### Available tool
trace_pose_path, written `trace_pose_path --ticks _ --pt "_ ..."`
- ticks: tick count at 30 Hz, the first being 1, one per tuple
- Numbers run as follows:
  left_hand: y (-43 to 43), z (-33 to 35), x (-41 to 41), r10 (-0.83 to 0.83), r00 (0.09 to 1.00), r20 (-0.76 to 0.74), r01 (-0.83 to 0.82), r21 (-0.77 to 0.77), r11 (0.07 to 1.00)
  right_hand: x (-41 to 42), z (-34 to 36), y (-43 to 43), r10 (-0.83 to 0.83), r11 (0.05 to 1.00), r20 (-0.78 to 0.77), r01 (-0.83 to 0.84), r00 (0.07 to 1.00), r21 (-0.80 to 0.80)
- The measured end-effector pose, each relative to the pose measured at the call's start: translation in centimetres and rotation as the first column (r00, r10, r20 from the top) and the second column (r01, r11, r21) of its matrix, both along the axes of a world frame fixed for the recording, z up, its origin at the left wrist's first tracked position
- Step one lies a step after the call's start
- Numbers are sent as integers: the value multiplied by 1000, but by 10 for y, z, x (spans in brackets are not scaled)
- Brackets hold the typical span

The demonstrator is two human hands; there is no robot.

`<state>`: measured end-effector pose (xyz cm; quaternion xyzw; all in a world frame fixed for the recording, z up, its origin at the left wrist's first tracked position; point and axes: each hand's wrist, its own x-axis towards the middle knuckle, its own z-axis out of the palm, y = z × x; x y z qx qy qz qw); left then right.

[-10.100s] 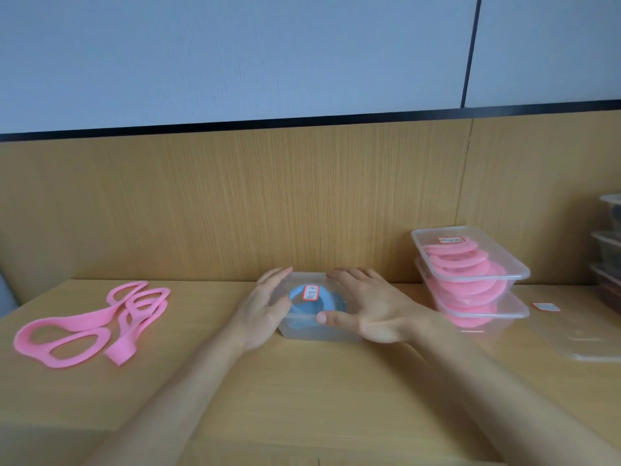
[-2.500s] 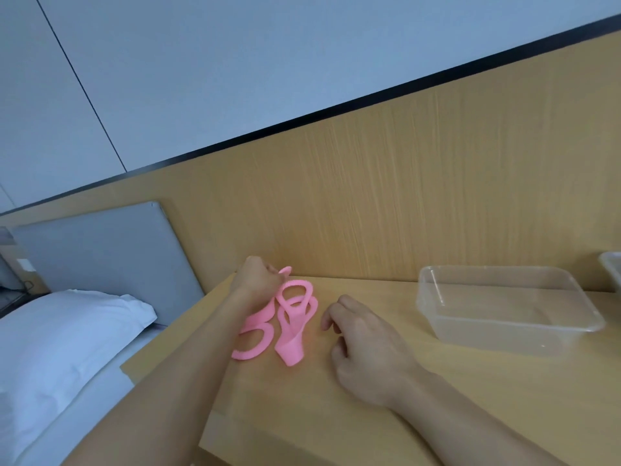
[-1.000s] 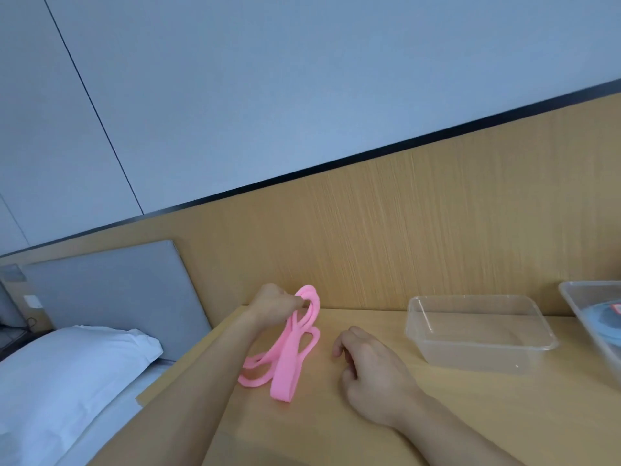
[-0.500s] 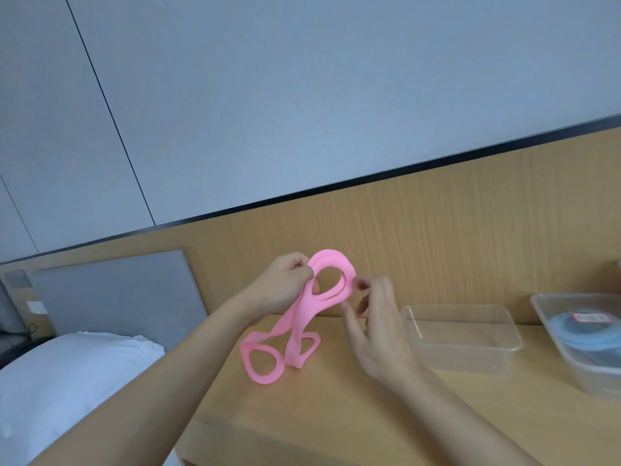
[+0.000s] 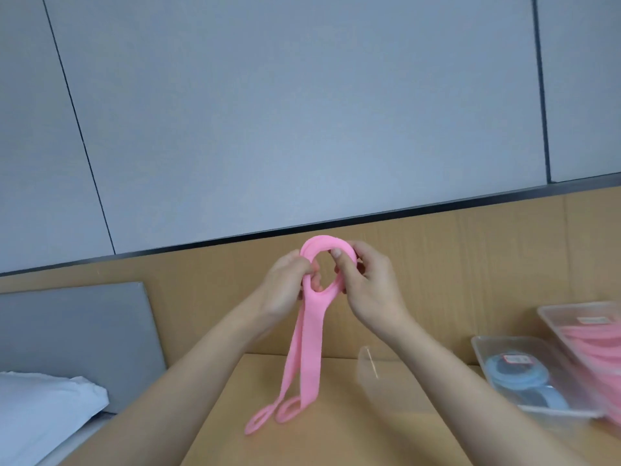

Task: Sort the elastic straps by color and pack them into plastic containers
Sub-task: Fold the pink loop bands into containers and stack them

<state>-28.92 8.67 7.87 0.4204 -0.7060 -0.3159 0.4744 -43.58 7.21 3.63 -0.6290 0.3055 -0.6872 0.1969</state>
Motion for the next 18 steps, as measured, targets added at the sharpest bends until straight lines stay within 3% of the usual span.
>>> trace_pose_path --ticks 7,14,18 --pt "4 23 -28 -7 998 -60 0 -121 993 -19 42 13 17 999 32 -16 999 -40" --pt "18 45 -47 -107 973 -206 84 -117 990 -35 71 31 -23 999 -152 19 988 -31" --pt "26 53 -54 -144 967 -210 114 -149 982 -43 86 35 -73 997 -153 71 986 -17"
